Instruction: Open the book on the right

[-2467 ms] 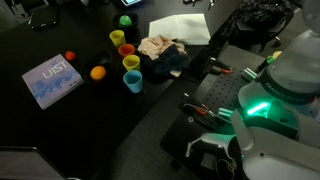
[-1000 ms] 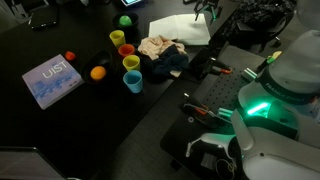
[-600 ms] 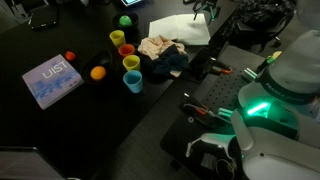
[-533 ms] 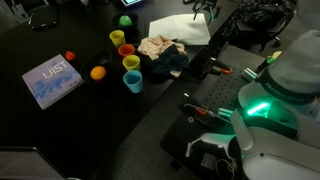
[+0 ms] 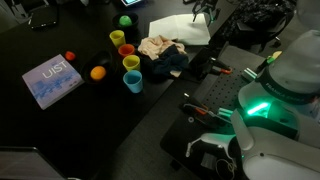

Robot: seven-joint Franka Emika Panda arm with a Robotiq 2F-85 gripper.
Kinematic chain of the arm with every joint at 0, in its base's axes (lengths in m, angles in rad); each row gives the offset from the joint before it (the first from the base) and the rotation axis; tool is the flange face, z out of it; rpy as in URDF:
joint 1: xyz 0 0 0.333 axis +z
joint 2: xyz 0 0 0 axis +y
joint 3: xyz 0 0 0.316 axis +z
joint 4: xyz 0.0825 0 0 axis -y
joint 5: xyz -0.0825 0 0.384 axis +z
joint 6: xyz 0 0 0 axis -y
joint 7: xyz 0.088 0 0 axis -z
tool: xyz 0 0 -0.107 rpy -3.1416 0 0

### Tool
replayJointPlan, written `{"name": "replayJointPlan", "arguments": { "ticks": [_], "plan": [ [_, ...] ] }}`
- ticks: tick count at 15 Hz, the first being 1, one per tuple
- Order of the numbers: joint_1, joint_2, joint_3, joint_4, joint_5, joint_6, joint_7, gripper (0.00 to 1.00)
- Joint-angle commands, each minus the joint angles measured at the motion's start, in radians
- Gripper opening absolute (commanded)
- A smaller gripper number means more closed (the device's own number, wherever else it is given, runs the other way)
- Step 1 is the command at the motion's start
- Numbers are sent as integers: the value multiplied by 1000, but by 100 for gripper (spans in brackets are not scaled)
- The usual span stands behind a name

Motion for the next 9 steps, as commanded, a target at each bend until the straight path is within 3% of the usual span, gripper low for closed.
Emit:
{"name": "replayJointPlan", "arguments": {
  "ticks": [1,9],
  "plan": [
    [-20,0,15,21,30,-51,13,100],
    [-27,1,13,42,38,-156,22,100]
  ]
}}
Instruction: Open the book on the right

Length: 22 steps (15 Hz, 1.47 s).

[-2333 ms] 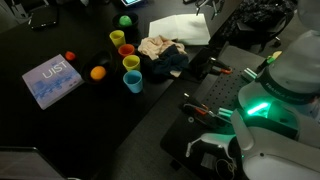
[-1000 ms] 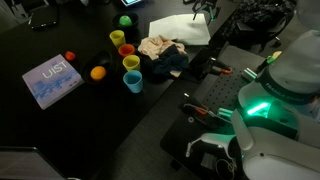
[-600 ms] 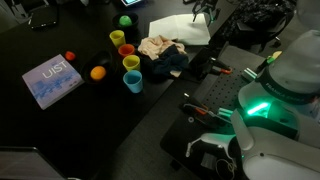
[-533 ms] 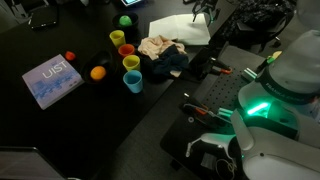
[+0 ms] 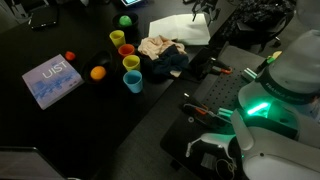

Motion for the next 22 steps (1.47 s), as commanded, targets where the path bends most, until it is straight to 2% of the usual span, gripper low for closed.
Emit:
{"name": "replayJointPlan", "arguments": {
  "ticks": [1,8,18,22],
  "plan": [
    [-20,3,12,33,25,-88,18,100],
    [-8,9,7,49,25,-150,44,100],
    [43,-18,9,25,26,-124,49,100],
    [85,-43,5,10,15,-85,45,100]
  ]
}}
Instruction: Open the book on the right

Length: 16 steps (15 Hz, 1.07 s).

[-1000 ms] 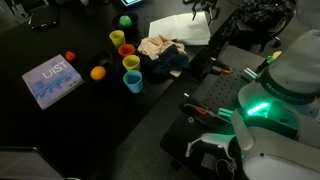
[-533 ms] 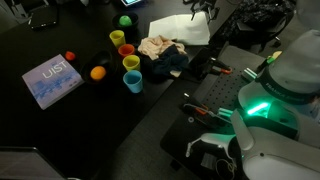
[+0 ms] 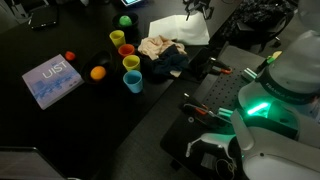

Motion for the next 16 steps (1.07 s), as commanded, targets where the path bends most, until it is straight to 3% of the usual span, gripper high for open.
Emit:
{"name": "replayJointPlan", "arguments": {
  "ticks": [1,7,16],
  "plan": [
    [44,-44,-2,-22,10,43,8,100],
    [115,-78,-14,-42,-8,148,5,100],
    [202,-159,-1,-166,9,345,-15,100]
  ]
}}
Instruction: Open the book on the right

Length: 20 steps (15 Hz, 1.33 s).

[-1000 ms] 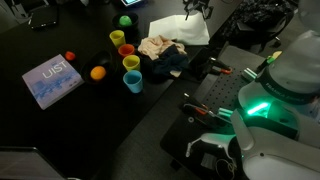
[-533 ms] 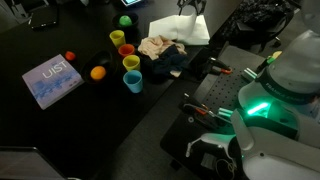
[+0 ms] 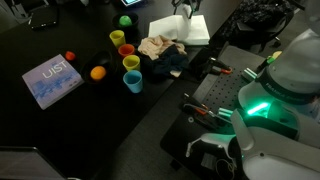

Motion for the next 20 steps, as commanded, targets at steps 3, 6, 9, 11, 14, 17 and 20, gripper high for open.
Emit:
{"name": "replayJointPlan", "arguments": {
  "ticks": [3,6,9,11,14,17,20],
  "plan": [
    [70,-36,21,-112,16,226,-9,100],
    [100,-48,44,-171,8,341,-28,100],
    [116,-68,79,-214,4,445,-53,100],
    [118,-76,103,-231,4,496,-60,100],
    [118,-80,133,-255,1,547,-61,100],
    [112,-89,166,-282,6,578,-77,100],
    [108,-100,200,-307,18,590,-84,100]
  ]
}}
